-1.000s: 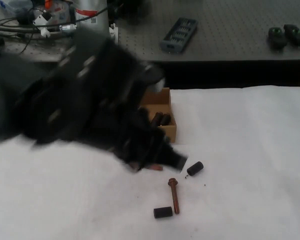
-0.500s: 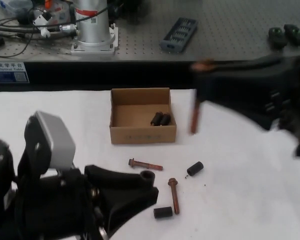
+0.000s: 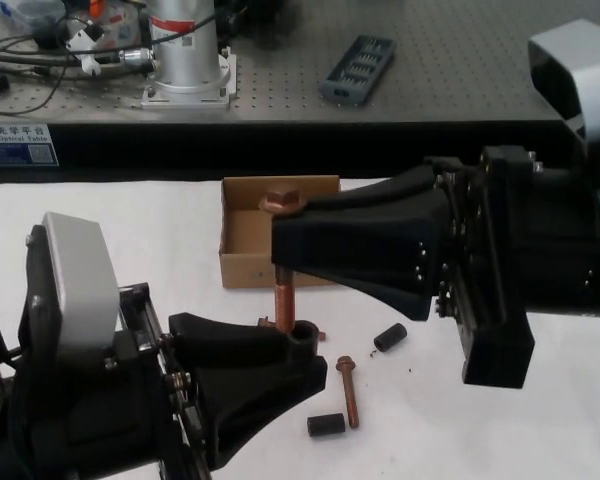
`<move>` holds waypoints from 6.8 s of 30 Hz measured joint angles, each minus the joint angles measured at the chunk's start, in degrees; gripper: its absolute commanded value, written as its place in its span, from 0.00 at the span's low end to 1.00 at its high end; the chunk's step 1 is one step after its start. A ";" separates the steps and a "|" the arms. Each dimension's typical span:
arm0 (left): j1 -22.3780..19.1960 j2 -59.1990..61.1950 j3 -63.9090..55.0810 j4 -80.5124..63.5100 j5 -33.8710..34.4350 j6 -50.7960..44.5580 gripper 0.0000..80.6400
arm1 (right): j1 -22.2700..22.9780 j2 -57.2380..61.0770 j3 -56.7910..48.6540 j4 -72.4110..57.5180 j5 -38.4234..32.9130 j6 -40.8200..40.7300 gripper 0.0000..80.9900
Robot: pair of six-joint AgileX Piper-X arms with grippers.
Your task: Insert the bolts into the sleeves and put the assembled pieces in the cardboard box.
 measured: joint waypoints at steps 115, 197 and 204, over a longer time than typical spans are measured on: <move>10.72 73.86 -95.95 70.39 -19.82 2.66 0.01 | -15.92 -44.17 0.24 82.12 54.03 -15.43 0.05; 24.29 27.08 -36.98 58.60 -21.19 -9.41 0.01 | -19.79 25.16 -30.57 60.97 20.51 -36.53 0.31; 24.29 16.47 -25.15 56.20 -21.19 -9.54 0.01 | -16.86 37.70 -44.62 60.83 20.44 -37.89 0.34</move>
